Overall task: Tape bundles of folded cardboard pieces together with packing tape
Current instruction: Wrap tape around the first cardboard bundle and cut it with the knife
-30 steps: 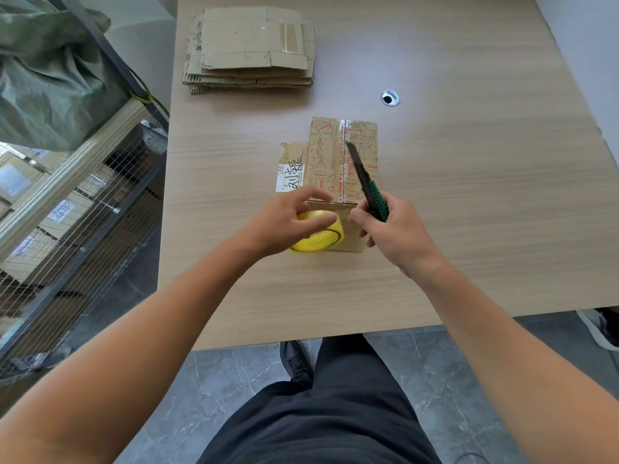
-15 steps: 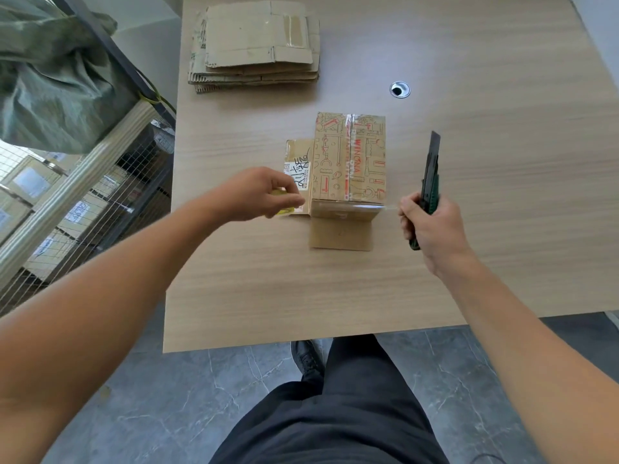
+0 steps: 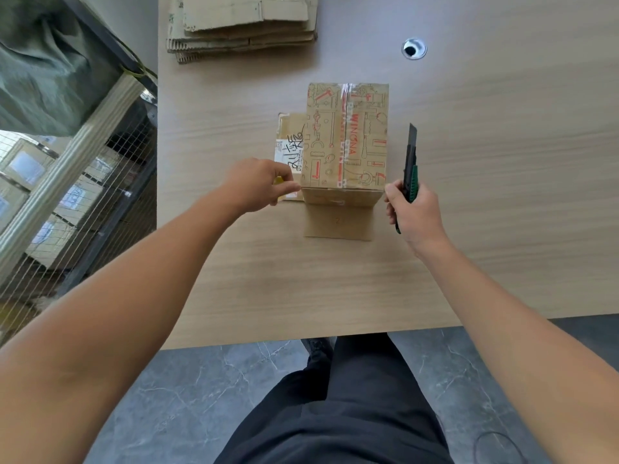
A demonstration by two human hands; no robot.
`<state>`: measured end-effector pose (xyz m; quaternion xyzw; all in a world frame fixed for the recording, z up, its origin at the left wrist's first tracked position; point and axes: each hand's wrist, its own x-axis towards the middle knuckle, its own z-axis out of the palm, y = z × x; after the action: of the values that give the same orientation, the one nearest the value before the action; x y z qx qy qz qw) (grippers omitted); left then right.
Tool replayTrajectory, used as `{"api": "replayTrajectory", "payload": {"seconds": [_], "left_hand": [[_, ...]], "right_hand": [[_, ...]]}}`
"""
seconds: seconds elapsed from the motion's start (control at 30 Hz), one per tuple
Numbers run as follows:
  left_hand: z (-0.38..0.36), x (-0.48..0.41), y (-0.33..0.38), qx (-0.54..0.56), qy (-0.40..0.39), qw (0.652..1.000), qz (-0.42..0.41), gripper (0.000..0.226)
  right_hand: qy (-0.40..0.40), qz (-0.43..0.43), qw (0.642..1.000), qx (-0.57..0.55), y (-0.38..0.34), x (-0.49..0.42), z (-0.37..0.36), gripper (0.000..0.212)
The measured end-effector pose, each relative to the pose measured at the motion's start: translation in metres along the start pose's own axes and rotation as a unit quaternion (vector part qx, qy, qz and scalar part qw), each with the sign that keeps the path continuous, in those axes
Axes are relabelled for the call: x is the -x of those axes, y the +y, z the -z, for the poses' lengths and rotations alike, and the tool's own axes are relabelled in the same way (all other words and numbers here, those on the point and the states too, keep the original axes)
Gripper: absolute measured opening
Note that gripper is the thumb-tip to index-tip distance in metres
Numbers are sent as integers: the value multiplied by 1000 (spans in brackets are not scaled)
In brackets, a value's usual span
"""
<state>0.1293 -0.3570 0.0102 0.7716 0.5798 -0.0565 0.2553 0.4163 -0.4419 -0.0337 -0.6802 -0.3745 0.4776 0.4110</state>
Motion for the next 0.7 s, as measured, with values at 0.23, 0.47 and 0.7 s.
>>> {"api": "replayTrajectory", "payload": {"seconds": [0.23, 0.47, 0.7], "left_hand": [[-14, 5, -4, 35, 64, 996, -48, 41], [-22, -11, 8, -44, 157, 985, -64, 78], [-38, -22, 10, -17, 189, 982, -22, 67]], "right_hand": [[0, 83, 997, 4, 18, -4, -2, 21], [-26, 373, 913, 161, 36, -30, 7, 19], [-85, 231, 968, 39, 33, -49, 3, 28]]}}
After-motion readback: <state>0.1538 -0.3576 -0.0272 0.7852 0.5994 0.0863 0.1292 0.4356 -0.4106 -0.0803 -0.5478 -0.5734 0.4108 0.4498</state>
